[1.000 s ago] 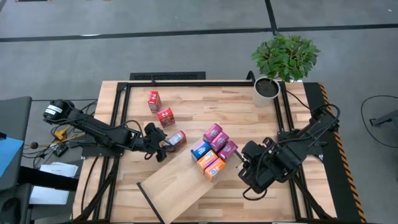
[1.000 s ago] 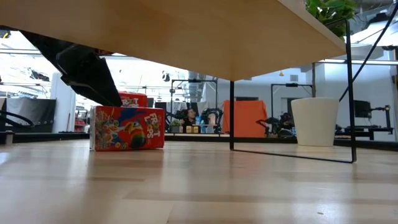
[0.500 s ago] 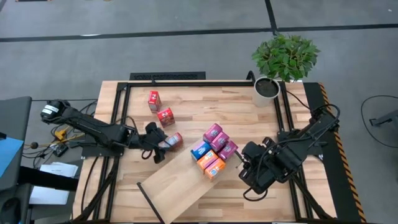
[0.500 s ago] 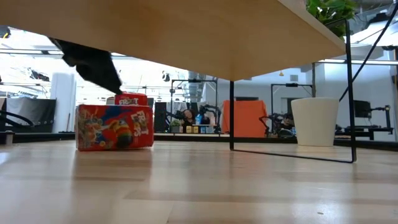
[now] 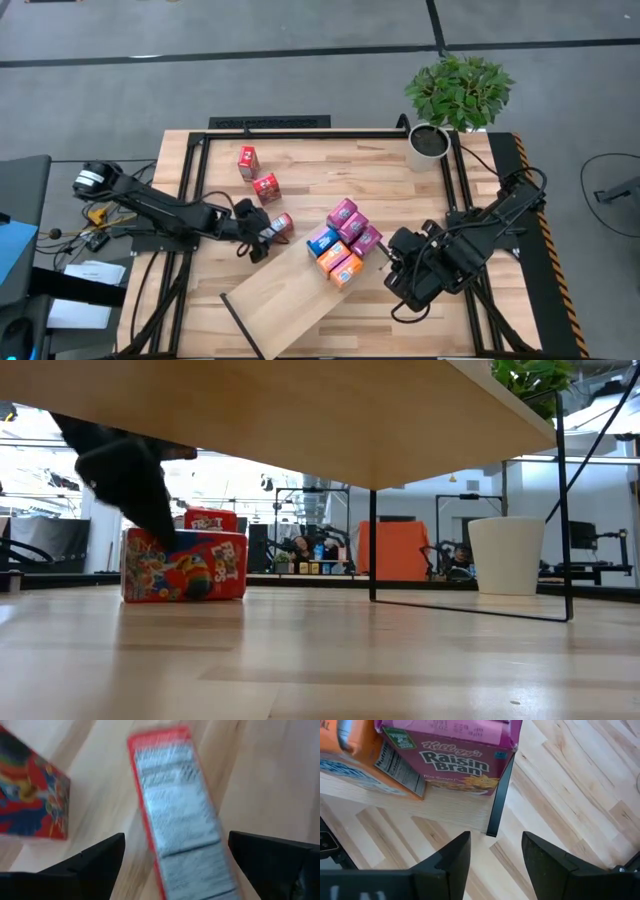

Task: Stack cereal on shelf
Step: Put the bottom red cereal box onto the shelf

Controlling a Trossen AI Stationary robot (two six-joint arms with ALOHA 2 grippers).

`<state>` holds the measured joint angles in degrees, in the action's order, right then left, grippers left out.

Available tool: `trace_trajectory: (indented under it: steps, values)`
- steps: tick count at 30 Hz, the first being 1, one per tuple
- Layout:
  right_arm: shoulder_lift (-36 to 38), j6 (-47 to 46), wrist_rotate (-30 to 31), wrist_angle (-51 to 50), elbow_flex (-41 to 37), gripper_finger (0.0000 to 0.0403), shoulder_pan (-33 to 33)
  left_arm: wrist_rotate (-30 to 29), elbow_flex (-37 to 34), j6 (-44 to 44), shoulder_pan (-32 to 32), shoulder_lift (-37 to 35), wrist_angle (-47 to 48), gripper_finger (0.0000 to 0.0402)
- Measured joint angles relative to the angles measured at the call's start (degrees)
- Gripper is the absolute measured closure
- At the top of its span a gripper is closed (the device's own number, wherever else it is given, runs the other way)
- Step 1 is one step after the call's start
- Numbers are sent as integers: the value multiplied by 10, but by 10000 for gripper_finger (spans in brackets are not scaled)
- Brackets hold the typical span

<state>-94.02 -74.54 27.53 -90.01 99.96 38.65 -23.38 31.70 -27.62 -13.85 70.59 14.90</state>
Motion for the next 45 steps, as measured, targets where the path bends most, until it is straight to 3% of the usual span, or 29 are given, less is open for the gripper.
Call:
trace_trajectory:
  steps: [6, 12, 18, 26, 31, 36, 45]
  values:
    - [0, 0, 0, 0, 0, 201, 0, 26, 0, -34, 1, 58, 7, 56]
    - [0, 0, 0, 1, 0, 211, 0, 29, 0, -66, 1, 48, 8, 70]
    - [0, 0, 0, 1, 0, 218, 0, -2, 0, -64, 1, 31, 11, 144]
    - [0, 0, 13, 6, 0, 225, 2, 38, 0, -93, 1, 15, 11, 244]
    - [0, 0, 47, 10, 0, 223, 13, 52, 0, -116, 0, -63, 15, 263]
    - [0, 8, 58, 20, 0, 219, 18, 52, 0, -131, 1, -169, 56, 246]
    - [4, 162, 80, 103, 7, 208, -19, 49, 0, -156, 1, -368, 115, 235]
